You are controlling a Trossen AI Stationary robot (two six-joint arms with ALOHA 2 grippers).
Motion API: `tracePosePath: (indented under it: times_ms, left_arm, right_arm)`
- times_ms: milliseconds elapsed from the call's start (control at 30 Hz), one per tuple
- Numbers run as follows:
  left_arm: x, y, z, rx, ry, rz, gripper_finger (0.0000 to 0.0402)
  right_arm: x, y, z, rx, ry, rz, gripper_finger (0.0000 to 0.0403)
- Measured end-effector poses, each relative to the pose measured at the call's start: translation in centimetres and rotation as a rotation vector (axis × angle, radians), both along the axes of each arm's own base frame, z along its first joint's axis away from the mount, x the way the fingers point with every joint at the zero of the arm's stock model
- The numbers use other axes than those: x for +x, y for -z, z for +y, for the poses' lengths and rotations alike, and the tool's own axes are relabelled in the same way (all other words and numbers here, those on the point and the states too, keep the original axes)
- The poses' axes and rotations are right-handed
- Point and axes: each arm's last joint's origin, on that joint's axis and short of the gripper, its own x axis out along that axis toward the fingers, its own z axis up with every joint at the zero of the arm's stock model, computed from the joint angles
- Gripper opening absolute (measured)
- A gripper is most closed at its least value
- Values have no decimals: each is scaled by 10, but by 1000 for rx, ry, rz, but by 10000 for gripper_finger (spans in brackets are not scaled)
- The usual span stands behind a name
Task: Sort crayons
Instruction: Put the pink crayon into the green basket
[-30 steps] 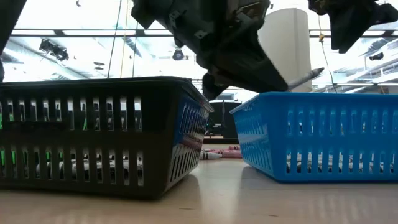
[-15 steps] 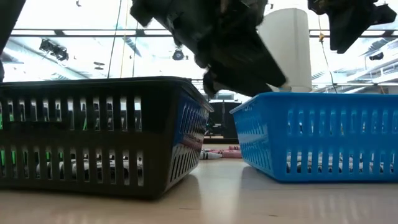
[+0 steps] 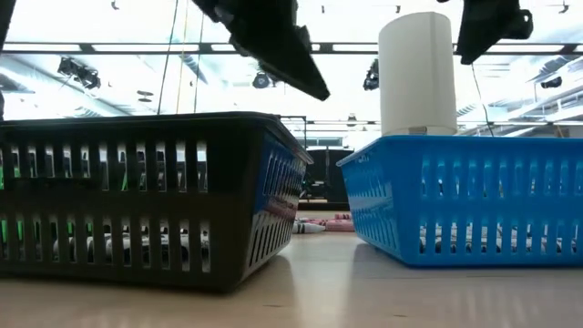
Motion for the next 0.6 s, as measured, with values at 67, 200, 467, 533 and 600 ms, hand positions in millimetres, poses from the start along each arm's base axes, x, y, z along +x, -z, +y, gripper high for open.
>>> tracePosePath:
  times_ms: [67,200,467,533,600]
  left_arm:
    - [-11,-3,5,37,-20,18,124]
    - [-35,-7,12,46,-56,-23,118]
    - [-89,10,30,-82,-173,-107,117]
    - [-100,12,33,-123,-203,-131,117]
    - [-109,12,36,-150,-235,-150,117]
  right_arm:
    - [0,0,0,-14,-29,3,104]
    - [5,-2,1,-36,-105,-35,104]
    - [19,-8,0,-66,-193,-153,104]
    - [25,-7,-2,-75,-196,-167,104]
    - [33,-2,-3,-91,-204,-158,104]
